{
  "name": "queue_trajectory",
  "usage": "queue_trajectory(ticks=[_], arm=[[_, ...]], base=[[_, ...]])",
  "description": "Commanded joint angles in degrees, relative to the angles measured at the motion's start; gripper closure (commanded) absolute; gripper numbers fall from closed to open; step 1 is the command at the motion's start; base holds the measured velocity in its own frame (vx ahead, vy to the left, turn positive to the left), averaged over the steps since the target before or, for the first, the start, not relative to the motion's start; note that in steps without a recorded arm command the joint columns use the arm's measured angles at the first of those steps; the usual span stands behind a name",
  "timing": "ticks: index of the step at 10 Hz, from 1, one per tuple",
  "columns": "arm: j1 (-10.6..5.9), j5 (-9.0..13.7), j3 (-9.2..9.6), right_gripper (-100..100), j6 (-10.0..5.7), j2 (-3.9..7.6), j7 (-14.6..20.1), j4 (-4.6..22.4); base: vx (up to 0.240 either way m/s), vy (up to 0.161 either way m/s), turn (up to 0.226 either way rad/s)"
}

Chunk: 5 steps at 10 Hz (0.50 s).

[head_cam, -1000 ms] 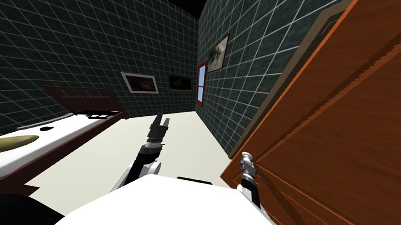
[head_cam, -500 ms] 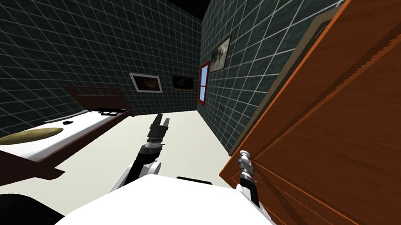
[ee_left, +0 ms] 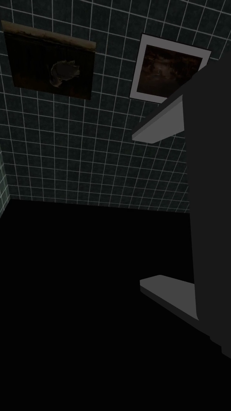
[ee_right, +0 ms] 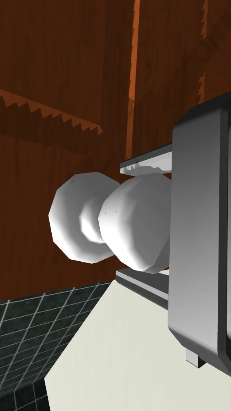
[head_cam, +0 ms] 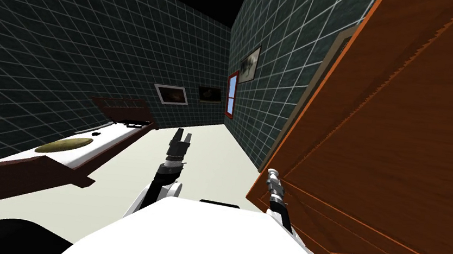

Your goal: Pull the door open

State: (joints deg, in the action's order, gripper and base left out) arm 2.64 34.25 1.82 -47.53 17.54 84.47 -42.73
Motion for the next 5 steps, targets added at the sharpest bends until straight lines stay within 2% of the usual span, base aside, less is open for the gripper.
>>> queue_trajectory(ticks=[1, 3, 4, 5], arm=[[0.03, -0.7, 1.26, 100, -0.25, 0.29, 0.9, -0.1], [0.21, -1.2, 2.16, 100, -0.23, 0.51, 1.5, -0.5], [0.00, -1.1, 1.90, 100, -0.25, 0.48, 1.3, -0.2], [0.49, -1.6, 3.02, 100, -0.42, 0.91, 2.2, -0.5]], base=[[-0.221, -0.024, 0.063], [-0.191, -0.004, 0.041], [-0.080, 0.006, 0.017], [-0.148, -0.002, 0.070]])
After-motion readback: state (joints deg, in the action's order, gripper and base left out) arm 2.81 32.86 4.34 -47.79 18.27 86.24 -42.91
